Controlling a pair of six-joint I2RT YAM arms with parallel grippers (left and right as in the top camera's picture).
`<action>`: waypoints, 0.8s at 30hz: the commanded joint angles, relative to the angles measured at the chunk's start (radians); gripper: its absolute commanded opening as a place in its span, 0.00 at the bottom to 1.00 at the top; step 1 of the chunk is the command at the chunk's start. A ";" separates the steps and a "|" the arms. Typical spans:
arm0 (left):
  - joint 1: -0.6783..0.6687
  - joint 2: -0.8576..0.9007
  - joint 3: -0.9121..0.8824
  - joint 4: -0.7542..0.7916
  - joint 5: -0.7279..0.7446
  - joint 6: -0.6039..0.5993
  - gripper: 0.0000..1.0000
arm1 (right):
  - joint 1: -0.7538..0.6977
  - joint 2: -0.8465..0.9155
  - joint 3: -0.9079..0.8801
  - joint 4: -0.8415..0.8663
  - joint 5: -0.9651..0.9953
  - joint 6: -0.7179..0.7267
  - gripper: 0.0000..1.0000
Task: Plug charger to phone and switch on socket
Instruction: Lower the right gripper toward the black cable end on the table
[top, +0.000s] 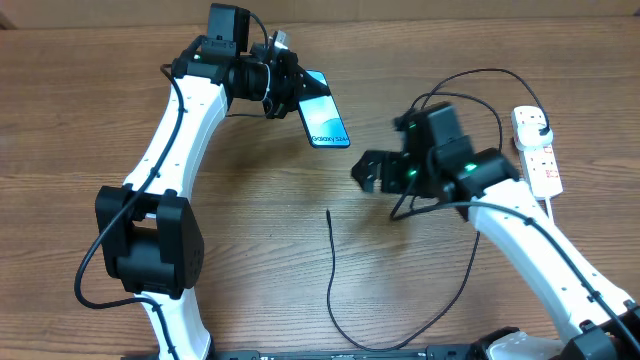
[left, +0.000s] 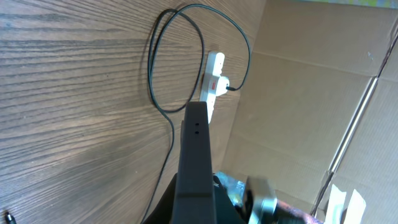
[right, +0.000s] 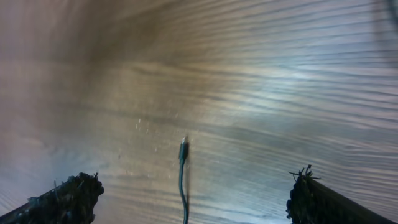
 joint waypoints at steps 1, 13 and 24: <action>0.019 -0.017 0.019 0.007 0.044 -0.022 0.04 | 0.068 -0.023 0.023 -0.010 0.079 -0.033 1.00; 0.024 -0.017 0.019 0.007 0.044 -0.022 0.04 | 0.248 0.008 0.023 -0.021 0.174 0.091 0.99; 0.051 -0.017 0.019 0.008 0.030 -0.022 0.04 | 0.298 0.130 0.038 -0.015 0.225 0.179 0.99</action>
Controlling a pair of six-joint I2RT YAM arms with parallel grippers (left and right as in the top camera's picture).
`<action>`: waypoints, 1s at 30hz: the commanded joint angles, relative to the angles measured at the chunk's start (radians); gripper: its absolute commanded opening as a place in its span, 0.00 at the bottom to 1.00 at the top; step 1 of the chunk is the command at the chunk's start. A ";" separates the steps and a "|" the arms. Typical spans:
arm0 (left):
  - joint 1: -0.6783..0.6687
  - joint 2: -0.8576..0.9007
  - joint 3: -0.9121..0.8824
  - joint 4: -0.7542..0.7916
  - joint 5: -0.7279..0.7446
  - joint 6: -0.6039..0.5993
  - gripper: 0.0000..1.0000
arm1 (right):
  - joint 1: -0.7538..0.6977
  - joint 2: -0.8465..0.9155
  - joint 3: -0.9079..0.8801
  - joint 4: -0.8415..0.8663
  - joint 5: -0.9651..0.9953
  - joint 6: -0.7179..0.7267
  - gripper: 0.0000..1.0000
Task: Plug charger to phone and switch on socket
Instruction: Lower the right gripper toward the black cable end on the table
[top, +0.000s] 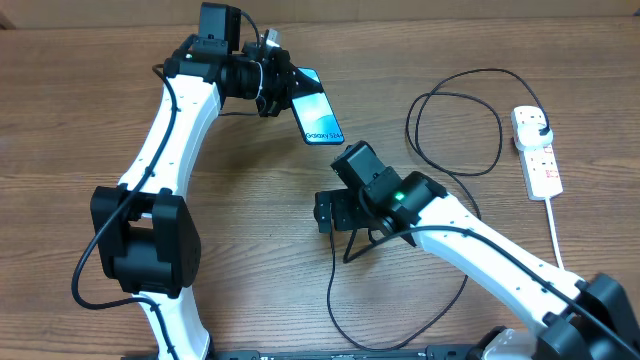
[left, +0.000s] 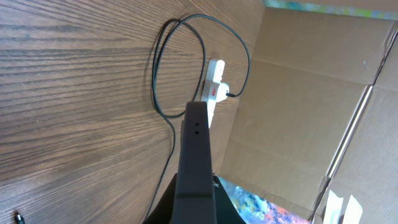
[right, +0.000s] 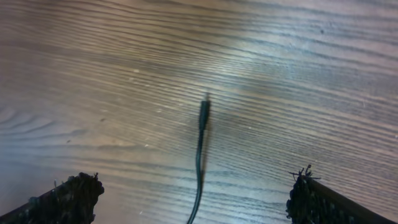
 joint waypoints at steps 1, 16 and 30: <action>0.029 -0.017 0.019 0.007 0.024 -0.021 0.04 | 0.003 0.030 0.044 0.001 0.024 0.042 0.99; 0.101 -0.017 0.019 0.006 0.007 -0.013 0.04 | 0.048 0.174 0.171 -0.059 0.037 0.084 0.99; 0.172 -0.017 0.019 -0.008 -0.019 0.028 0.04 | 0.048 0.226 0.186 -0.074 0.103 0.187 0.99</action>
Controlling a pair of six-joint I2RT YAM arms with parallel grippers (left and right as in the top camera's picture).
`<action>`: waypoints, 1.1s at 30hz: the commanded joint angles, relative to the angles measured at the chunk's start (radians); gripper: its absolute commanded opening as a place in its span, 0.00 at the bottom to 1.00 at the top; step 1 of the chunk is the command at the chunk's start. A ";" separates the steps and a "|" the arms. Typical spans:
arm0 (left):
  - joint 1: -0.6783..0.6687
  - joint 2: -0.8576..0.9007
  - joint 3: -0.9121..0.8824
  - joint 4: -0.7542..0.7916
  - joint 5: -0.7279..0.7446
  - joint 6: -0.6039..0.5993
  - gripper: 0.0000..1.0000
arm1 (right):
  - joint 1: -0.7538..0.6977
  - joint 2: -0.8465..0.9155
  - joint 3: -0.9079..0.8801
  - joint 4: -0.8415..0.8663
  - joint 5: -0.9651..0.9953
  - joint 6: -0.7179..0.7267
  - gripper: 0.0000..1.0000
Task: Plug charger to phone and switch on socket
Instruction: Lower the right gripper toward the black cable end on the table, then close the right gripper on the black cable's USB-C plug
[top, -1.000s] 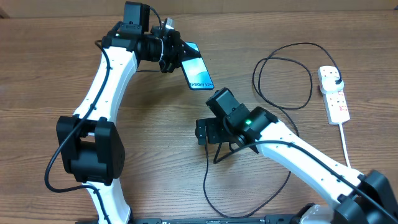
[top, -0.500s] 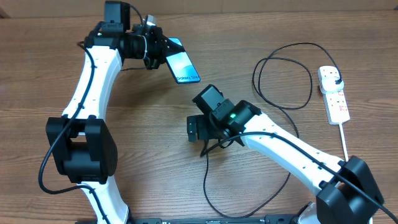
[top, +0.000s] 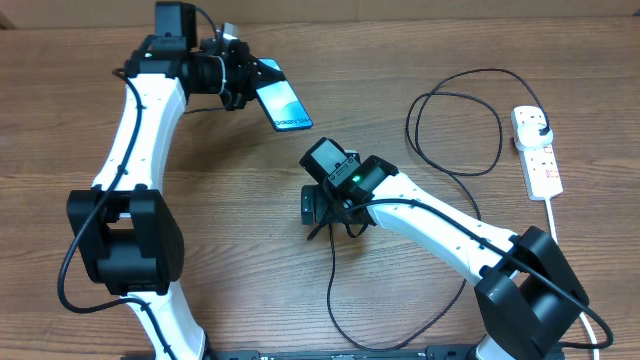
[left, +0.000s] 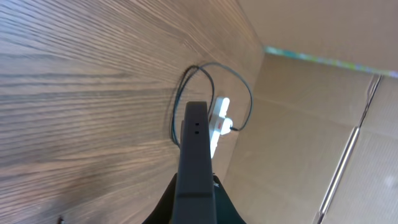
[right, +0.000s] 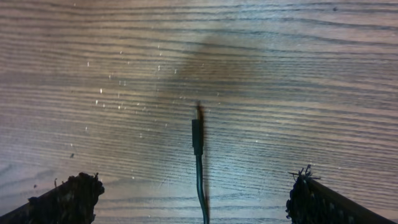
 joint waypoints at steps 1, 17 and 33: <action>0.035 -0.017 0.019 -0.009 0.016 0.022 0.04 | 0.003 0.000 0.029 0.005 0.026 0.026 0.99; 0.055 -0.017 0.019 -0.051 0.019 0.048 0.04 | 0.036 0.041 0.029 0.008 0.026 0.025 0.99; 0.075 -0.017 0.019 -0.048 0.019 0.048 0.04 | 0.036 0.086 0.029 0.009 0.025 0.025 0.99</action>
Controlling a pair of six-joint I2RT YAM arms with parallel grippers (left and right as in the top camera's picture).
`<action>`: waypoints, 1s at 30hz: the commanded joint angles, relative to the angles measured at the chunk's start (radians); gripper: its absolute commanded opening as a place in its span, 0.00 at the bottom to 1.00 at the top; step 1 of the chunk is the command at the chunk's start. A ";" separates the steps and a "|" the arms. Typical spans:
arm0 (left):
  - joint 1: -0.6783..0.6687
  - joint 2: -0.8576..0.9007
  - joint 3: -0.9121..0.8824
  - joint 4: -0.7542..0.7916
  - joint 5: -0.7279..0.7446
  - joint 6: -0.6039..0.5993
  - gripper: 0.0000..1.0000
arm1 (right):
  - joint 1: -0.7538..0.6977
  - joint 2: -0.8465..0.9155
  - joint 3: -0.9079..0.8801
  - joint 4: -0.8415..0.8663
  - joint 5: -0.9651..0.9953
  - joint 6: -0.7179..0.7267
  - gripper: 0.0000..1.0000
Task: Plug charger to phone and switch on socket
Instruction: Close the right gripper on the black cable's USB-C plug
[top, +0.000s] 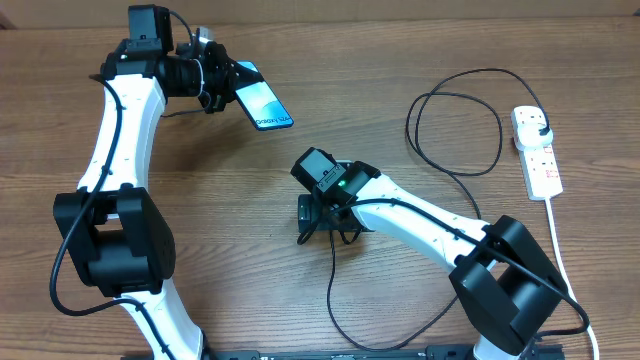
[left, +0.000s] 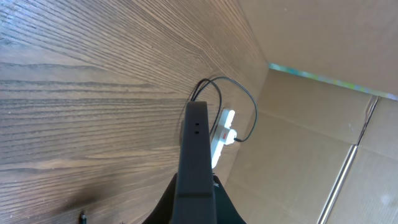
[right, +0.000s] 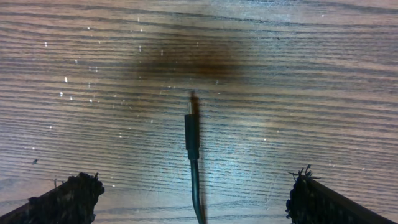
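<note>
The phone, its blue screen lit, is held above the far left of the table by my left gripper, which is shut on it. In the left wrist view the phone shows edge-on, rising from between the jaws of the left gripper. My right gripper hangs open over the free end of the black charger cable. The cable's plug lies flat on the wood, centred between the spread fingers of the right gripper. A white power strip lies at the right edge.
The cable loops near the power strip and trails to the front edge of the wooden table. A cardboard wall stands beyond the table.
My left gripper has carried the phone a little further left. My right gripper has shifted slightly left and sits closer over the plug, which looks larger in its wrist view.
My left gripper held the phone at the back centre while the right gripper stood open right of the cable end. The right gripper then came over the plug. The phone has gone steadily leftward, and the right gripper stays open, now centred low over the plug.
</note>
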 joint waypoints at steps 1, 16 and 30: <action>0.012 -0.017 0.019 0.003 0.027 0.019 0.04 | 0.003 0.014 0.028 0.008 0.014 0.003 0.99; 0.012 -0.017 0.019 0.004 0.026 0.023 0.04 | 0.006 0.056 0.033 0.027 -0.005 0.001 0.91; 0.012 -0.017 0.019 0.019 0.027 0.021 0.04 | 0.019 0.097 0.033 0.031 -0.003 0.005 0.80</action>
